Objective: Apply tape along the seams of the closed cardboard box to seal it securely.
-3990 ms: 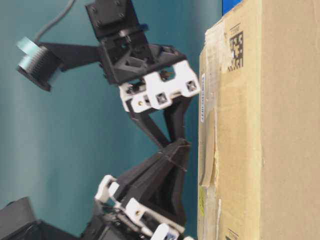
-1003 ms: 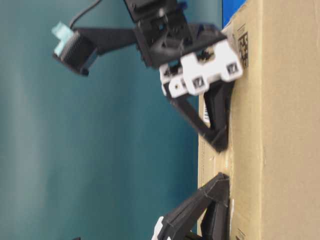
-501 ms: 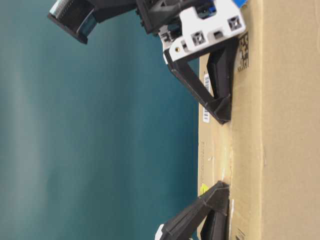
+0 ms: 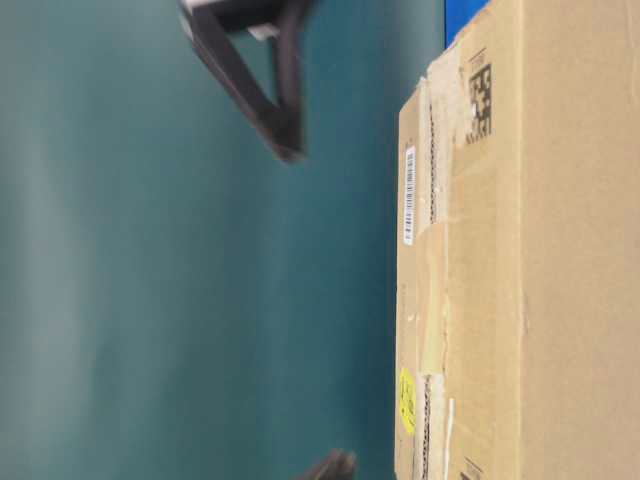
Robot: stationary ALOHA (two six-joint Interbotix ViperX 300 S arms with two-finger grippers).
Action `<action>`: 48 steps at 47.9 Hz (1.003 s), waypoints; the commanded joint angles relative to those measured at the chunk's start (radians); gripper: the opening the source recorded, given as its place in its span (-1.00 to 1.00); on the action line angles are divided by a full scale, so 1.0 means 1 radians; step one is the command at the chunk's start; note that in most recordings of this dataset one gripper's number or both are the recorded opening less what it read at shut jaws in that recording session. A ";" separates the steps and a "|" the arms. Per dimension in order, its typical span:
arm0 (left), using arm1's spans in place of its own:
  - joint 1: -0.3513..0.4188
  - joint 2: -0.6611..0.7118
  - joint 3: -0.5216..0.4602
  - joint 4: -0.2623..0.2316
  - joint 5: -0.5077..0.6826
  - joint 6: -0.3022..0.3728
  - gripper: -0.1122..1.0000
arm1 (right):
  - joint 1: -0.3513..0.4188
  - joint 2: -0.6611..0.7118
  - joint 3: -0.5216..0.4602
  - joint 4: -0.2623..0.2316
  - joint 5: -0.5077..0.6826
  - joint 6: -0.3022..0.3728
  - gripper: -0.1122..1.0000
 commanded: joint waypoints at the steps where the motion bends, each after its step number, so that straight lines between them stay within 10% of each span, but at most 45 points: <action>1: 0.002 -0.069 0.020 -0.003 0.002 0.002 -0.81 | -0.002 -0.078 0.018 0.002 0.000 -0.003 -0.82; 48: -0.003 -0.538 0.282 -0.002 0.187 -0.011 -0.81 | -0.002 -0.403 0.321 0.009 0.160 0.006 -0.82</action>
